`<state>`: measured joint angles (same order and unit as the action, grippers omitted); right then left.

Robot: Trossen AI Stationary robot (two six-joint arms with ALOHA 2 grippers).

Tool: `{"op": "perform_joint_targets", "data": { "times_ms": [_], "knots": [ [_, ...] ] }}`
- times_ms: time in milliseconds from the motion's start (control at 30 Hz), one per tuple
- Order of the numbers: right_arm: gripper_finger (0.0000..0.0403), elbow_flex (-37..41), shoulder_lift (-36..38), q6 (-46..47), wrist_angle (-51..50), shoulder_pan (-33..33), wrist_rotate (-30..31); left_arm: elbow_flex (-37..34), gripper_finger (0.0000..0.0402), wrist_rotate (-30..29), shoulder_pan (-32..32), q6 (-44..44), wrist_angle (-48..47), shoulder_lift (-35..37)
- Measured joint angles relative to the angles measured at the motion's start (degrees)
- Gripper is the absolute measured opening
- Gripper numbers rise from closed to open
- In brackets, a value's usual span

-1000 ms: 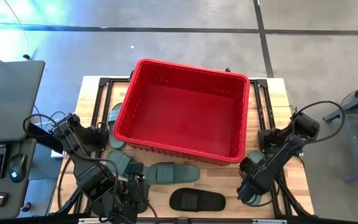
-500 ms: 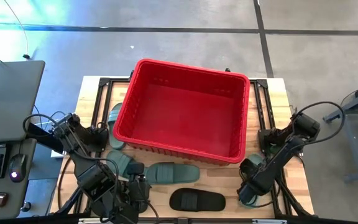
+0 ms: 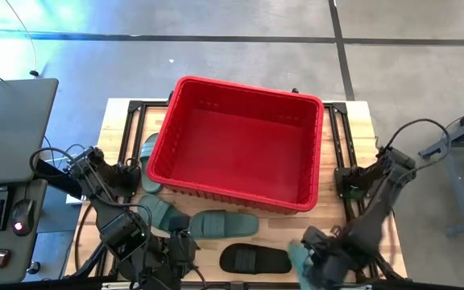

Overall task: Pick and place slides into bin
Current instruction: Put the green slide into the red bin

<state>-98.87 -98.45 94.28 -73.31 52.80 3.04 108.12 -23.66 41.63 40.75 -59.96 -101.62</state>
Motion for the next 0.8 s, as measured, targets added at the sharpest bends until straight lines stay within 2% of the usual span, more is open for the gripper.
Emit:
{"op": "perform_joint_targets", "data": {
  "times_ms": [100,233,300,400,467,567,667,800],
  "knots": [
    [0.0002,-10.76,0.0,-3.02,-0.67,-0.11,13.41,0.02,0.02,0.09,0.0,-0.38,2.54,0.0],
    [0.0001,-22.78,0.09,-17.15,-1.02,-1.12,32.33,0.02,0.02,0.04,0.0,-3.6,5.94,0.22],
    [0.0001,-27.68,0.09,-24.43,-3.32,-2.7,38.73,0.02,0.02,-0.56,0.0,-4.88,7.29,0.57],
    [0.0001,-32.8,0.13,-32.56,-8.08,-7.32,43.73,1.04,0.02,-1.96,0.0,-7.29,7.61,0.88],
    [0.0001,-34.81,0.13,-35.32,-12.38,-11.75,43.56,1.57,0.02,-2.55,-0.02,-9.59,7.59,0.92],
    [0.0001,-35.46,0.13,-37.54,-17.45,-19.82,40.08,1.7,0.02,-1.43,-0.04,-12.26,7.46,0.92],
    [0.0,-33.15,0.37,-44.54,-15.87,-28.23,34.02,1.75,0.02,-1.24,-0.03,-12.56,7.42,0.43],
    [0.0,-28.38,0.11,-49.86,-16.73,-39.22,26.84,1.73,0.02,-1.41,-0.84,-17.57,6.96,-1.57]
  ]
}}
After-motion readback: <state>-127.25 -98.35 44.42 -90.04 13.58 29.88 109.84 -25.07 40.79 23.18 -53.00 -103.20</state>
